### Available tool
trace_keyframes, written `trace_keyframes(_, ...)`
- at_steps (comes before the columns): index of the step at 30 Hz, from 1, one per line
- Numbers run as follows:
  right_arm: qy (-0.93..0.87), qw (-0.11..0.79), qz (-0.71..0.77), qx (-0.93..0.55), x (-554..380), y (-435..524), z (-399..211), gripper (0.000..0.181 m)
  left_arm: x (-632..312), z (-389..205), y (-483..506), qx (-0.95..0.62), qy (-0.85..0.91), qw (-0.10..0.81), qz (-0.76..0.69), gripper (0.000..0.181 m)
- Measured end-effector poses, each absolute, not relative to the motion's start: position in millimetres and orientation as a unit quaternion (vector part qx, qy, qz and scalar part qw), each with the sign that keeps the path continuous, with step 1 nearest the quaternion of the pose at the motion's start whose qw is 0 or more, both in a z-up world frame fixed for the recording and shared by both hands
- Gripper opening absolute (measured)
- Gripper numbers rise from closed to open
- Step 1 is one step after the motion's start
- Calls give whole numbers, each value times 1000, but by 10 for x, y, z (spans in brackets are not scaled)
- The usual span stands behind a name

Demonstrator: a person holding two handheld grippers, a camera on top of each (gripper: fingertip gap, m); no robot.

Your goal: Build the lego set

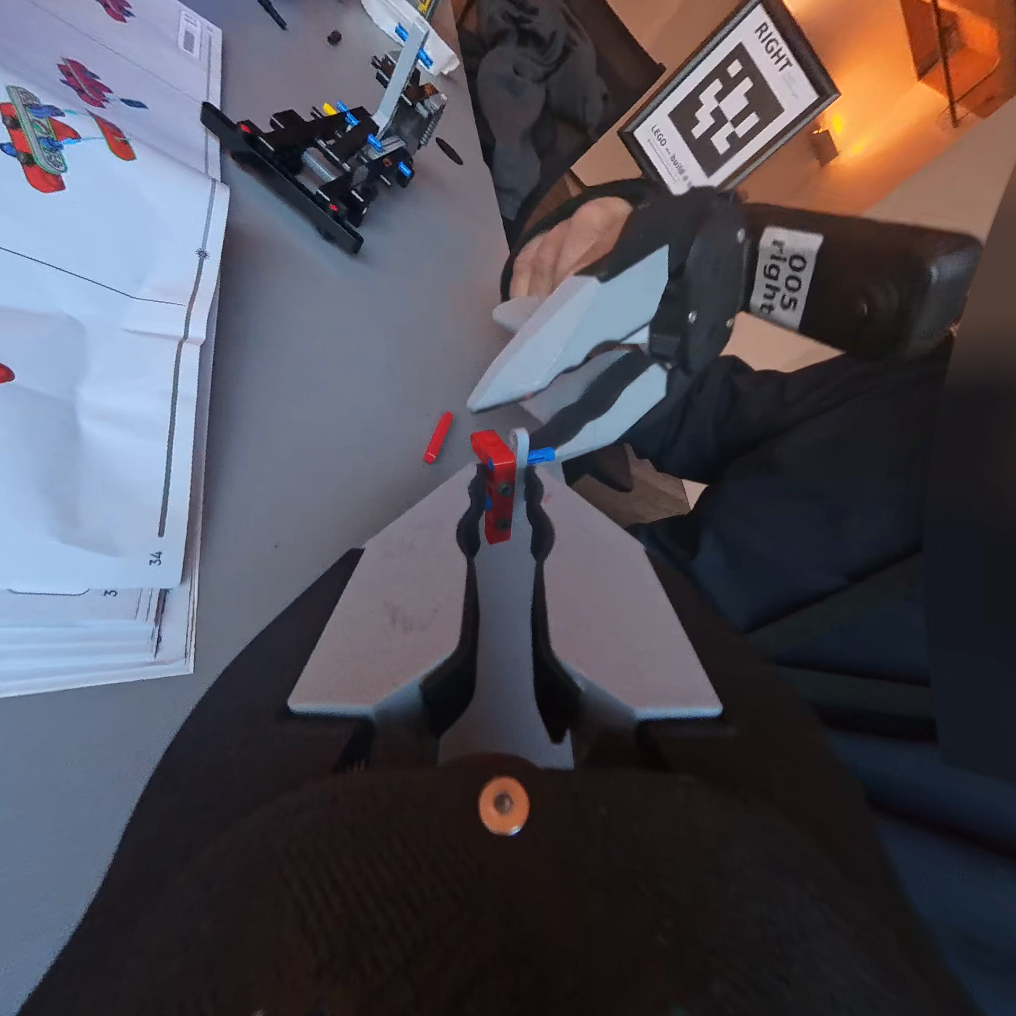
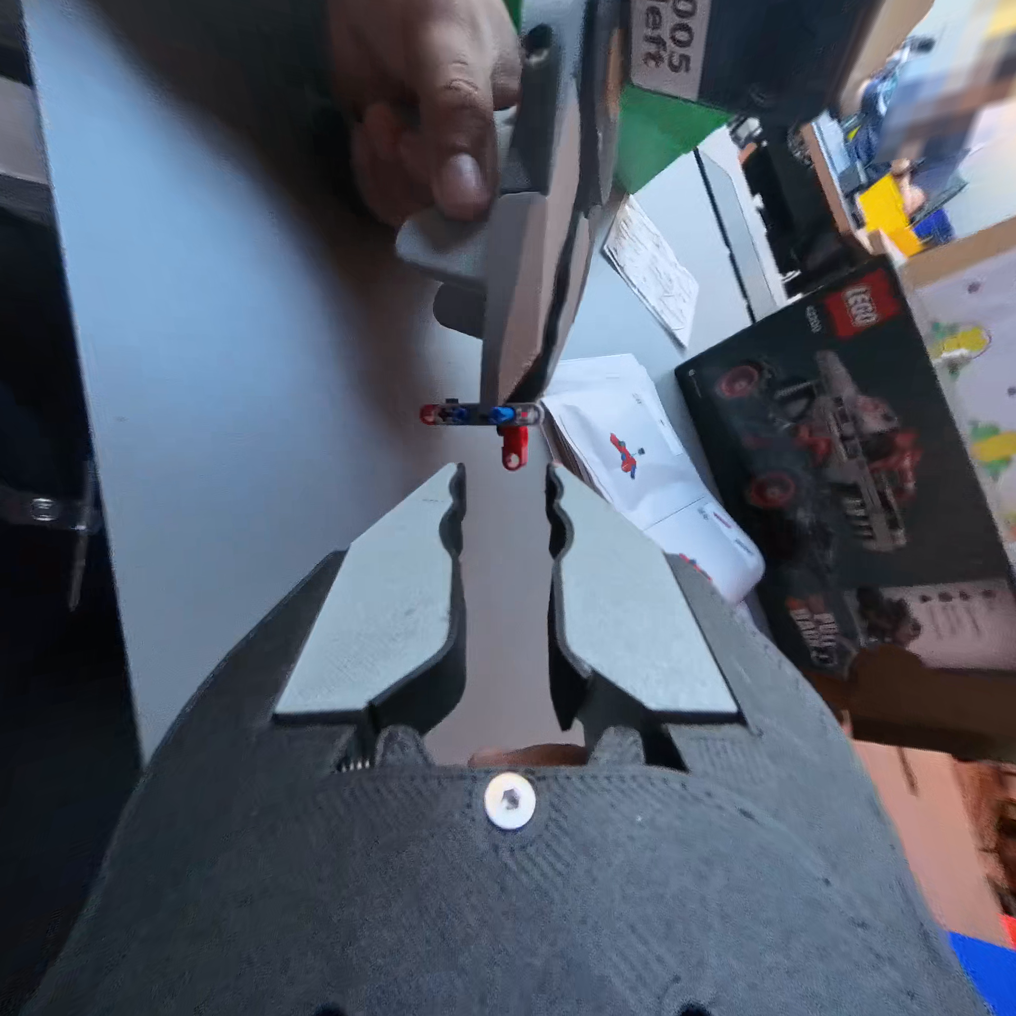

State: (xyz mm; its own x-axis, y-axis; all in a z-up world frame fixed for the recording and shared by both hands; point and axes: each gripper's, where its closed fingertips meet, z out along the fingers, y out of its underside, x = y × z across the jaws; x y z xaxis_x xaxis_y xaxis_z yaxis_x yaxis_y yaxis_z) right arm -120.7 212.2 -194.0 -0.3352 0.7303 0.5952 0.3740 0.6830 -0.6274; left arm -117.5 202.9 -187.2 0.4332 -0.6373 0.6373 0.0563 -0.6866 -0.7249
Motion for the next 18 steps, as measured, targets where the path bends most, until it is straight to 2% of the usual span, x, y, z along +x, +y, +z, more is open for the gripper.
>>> trace_keyframes(4,-778,499,163,-345,-1337,2175,-1962,6,-1203,-1884,2068,-779,193,363,-473,11)
trace_keyframes(6,-755,496,178,-390,-1365,2241,-1967,6,-1270,-1872,2132,-786,198,389,-437,10)
trace_keyframes(9,-707,457,215,-495,-1361,2403,-2031,5,-1355,-1886,2181,-800,268,440,-307,32)
trace_keyframes(12,-663,397,280,-570,-1359,2411,-2098,5,-1391,-1923,2263,-792,340,490,-131,37)
trace_keyframes(18,-582,345,359,-643,-1381,2411,-2040,4,-1348,-1981,2346,-753,407,512,74,21)
